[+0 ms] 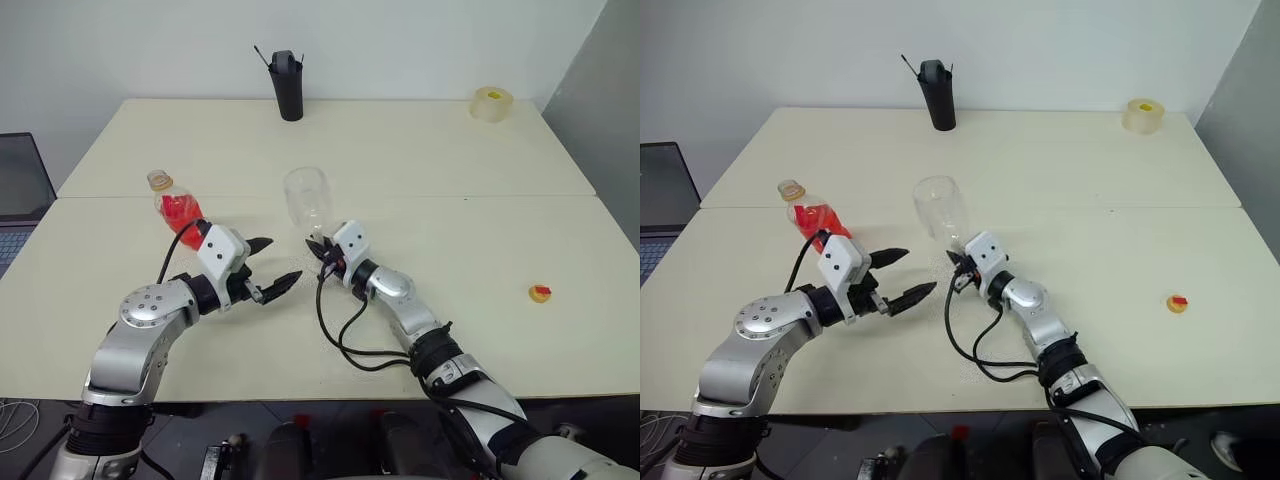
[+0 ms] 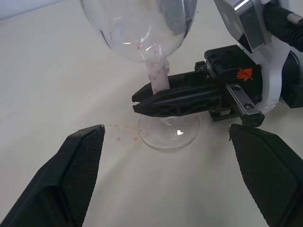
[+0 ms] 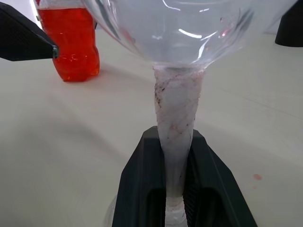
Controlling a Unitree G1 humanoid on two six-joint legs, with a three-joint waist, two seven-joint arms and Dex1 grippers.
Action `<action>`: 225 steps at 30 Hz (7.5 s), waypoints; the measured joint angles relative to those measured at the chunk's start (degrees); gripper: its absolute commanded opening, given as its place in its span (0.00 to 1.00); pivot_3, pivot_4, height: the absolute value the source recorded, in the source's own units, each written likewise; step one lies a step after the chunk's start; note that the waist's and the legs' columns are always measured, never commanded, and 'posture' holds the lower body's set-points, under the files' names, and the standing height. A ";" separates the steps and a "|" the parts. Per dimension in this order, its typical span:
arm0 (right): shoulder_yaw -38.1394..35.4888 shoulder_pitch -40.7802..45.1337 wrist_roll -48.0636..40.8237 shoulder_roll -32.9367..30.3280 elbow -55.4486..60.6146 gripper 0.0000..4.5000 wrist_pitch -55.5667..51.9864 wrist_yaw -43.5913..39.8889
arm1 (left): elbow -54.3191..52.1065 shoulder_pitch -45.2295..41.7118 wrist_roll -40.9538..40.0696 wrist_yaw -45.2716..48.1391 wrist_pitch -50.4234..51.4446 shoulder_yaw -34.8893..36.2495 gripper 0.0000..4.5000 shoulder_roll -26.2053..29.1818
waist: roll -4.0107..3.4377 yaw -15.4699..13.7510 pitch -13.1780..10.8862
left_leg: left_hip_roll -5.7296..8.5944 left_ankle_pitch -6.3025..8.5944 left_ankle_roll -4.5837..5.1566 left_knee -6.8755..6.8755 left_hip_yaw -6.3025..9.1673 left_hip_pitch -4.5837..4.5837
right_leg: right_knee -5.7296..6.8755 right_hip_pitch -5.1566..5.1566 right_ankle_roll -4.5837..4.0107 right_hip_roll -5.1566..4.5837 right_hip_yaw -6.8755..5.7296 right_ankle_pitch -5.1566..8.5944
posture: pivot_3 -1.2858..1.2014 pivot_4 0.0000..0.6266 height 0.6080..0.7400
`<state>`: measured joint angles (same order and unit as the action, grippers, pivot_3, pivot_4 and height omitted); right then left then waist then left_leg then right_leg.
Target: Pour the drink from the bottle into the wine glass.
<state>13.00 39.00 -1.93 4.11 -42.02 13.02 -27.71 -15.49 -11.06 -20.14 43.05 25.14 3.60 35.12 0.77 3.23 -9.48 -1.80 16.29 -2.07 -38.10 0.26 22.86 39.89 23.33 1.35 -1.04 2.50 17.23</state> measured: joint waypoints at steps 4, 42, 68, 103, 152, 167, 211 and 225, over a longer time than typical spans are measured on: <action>-0.04 0.02 0.24 0.42 -0.07 0.03 -0.67 -1.12 | -0.08 1.29 -0.07 0.27 0.59 0.00 1.00 0.54 | 0.01 0.08 0.01 | -0.03 0.00 0.00 0.01 -0.01 -0.04 | 0.03 0.00 0.00 0.01 0.01 0.00 | 0.52 0.24 1.00; 2.23 -13.59 -3.51 -18.54 40.21 0.99 -32.61 -16.39 | 4.51 6.61 -2.44 -1.21 -0.76 7.07 1.00 -0.05 | 0.06 -0.31 0.03 | 0.04 0.03 0.05 -0.03 0.23 0.03 | 0.00 -0.05 0.00 -0.03 -0.08 0.00 | 0.52 0.24 1.00; -14.94 23.29 -40.85 -36.68 63.90 0.99 -83.68 -13.54 | 21.90 -2.86 1.38 -20.56 -11.99 18.39 1.00 -5.95 | 0.39 -1.58 0.13 | 0.14 0.04 0.07 -0.04 0.60 0.20 | -0.25 -0.14 -0.02 -0.14 -0.30 -0.01 | 0.52 0.24 1.00; -12.05 20.45 -44.43 -37.91 66.69 1.00 -84.81 -8.16 | 67.10 -32.11 11.33 -19.83 -31.44 10.11 0.87 -7.33 | 0.43 -1.52 0.11 | 0.18 0.03 0.08 -0.07 0.56 0.20 | -0.12 -0.07 -0.02 -0.07 -0.45 -0.01 | 0.52 0.24 1.00; -19.04 -34.18 -28.15 -37.02 89.24 1.00 -48.30 -0.56 | 70.47 -48.02 25.43 -3.54 -56.60 -4.83 0.30 -3.66 | 0.49 -1.55 0.09 | 0.35 -0.01 0.02 -0.78 1.16 0.98 | -0.02 0.08 -0.01 0.31 -1.22 0.00 | 0.52 0.24 1.00; -18.42 -30.04 -28.47 -38.94 88.67 1.00 -48.34 -1.04 | 76.49 -50.33 33.09 -11.36 -69.64 -9.30 0.29 -3.32 | 0.49 -1.55 0.09 | 0.35 -0.01 0.00 -0.80 1.17 0.98 | -0.01 0.06 -0.01 0.27 -1.27 0.00 | 0.52 0.24 1.00; -18.28 -27.41 -28.58 -39.67 87.86 1.00 -50.06 -0.90 | 79.57 -55.51 52.19 -32.38 -79.62 -20.16 0.29 1.51 | 0.50 -1.55 0.09 | 0.39 -0.06 -0.09 -0.83 1.14 0.99 | 0.04 0.05 -0.01 0.22 -1.34 0.00 | 0.52 0.24 1.00; -17.36 -26.64 -28.45 -39.93 87.80 1.00 -50.05 -1.43 | 80.69 -56.47 53.88 -35.04 -80.67 -21.70 0.29 2.52 | 0.50 -1.53 0.09 | 0.41 -0.07 -0.10 -0.84 1.13 0.98 | 0.05 0.05 -0.01 0.22 -1.36 0.00 | 0.52 0.24 1.00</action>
<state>-4.36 12.36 -30.38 -35.82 45.78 -37.02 -29.14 65.20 -67.53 33.74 8.01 -55.53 -18.10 37.64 1.26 1.71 -9.39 -1.39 16.22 -2.17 -38.94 1.39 23.84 39.94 23.38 1.34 -0.83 1.14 17.24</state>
